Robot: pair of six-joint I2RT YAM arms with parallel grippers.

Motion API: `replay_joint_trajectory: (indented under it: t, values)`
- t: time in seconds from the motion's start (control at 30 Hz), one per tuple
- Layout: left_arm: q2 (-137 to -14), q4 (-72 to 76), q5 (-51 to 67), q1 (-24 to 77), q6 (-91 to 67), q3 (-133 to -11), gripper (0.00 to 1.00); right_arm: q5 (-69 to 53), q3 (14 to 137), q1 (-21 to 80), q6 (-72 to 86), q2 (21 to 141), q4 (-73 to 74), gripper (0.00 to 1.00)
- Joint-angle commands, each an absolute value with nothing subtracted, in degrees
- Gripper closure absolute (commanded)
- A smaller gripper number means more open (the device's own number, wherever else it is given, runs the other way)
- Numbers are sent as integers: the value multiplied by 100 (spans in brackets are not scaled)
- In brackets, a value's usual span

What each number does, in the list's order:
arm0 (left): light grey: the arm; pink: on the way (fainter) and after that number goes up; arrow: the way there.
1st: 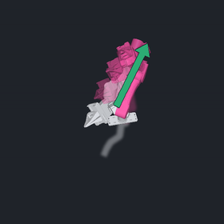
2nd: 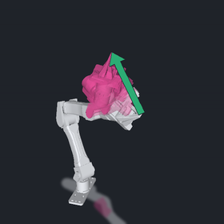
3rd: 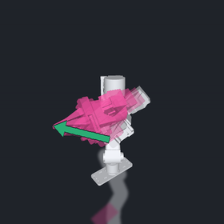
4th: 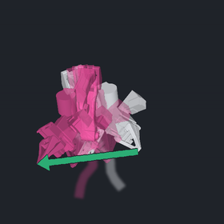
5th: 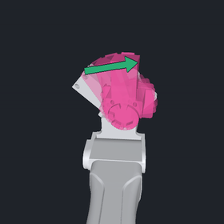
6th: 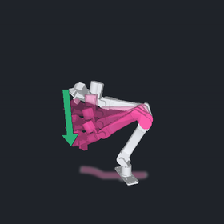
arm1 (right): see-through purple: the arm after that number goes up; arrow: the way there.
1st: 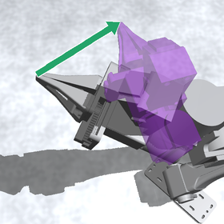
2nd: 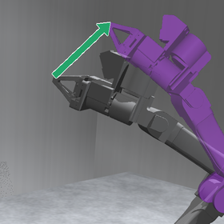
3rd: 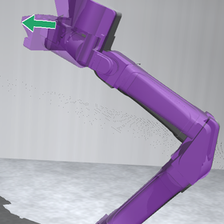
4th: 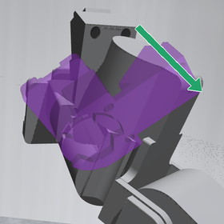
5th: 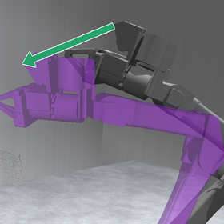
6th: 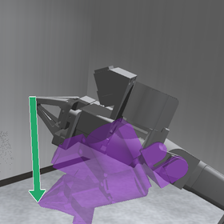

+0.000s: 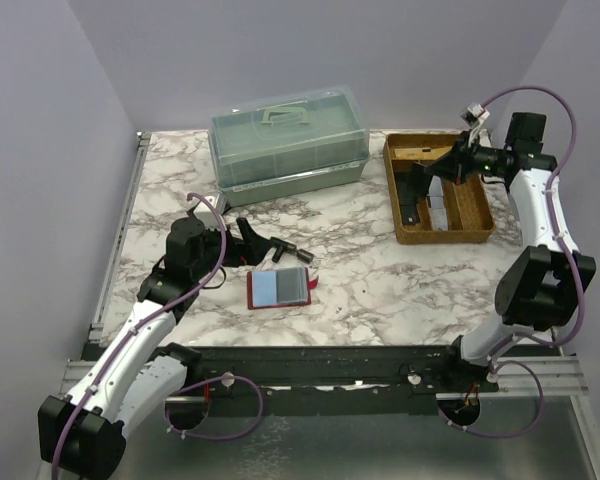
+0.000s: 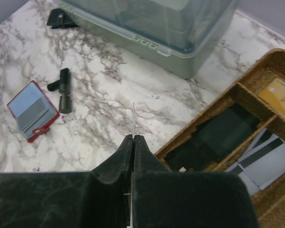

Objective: Take the credit cards out of the card holder
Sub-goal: Place the credit card in the storage box.

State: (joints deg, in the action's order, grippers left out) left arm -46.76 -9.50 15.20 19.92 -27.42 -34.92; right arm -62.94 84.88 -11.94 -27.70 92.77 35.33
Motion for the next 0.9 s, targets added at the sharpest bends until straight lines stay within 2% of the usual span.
replay_joint_trajectory:
  t: [0.0, 0.23, 0.87]
  values:
    - [-4508, -984, 1494, 1952, -2602, -3533, 8, -5849, 9300, -1307, -3245, 9915, 4412, 100]
    - [-4439, -984, 1529, 1925, -2610, -3526, 8, -5317, 10362, -1317, -3540, 10909, 4848, 100]
    - [-4516, -984, 1477, 1879, -2615, -3518, 8, -5532, 12006, -1298, -3186, 13109, 5423, 99]
